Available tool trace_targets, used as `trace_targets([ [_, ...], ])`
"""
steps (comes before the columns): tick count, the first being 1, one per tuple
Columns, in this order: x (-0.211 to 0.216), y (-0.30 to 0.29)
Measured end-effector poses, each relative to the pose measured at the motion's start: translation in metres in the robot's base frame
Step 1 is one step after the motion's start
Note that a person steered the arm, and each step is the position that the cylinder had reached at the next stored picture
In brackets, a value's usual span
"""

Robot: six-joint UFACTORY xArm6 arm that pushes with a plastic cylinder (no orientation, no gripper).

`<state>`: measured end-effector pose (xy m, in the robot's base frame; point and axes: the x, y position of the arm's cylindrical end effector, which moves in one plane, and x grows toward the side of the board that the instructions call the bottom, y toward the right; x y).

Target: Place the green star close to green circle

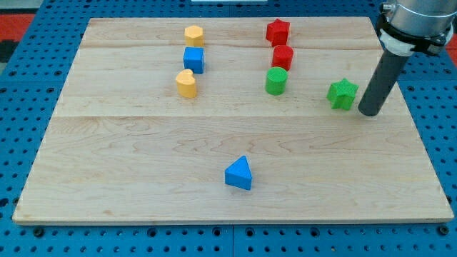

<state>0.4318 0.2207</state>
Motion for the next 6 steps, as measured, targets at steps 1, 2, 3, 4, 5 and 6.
trace_targets([
  [1,-0.019,0.0],
  [2,-0.037,-0.005],
  [3,-0.032,-0.024],
  [4,-0.031,-0.044],
  [5,-0.031,-0.073],
  [6,-0.031,-0.103],
])
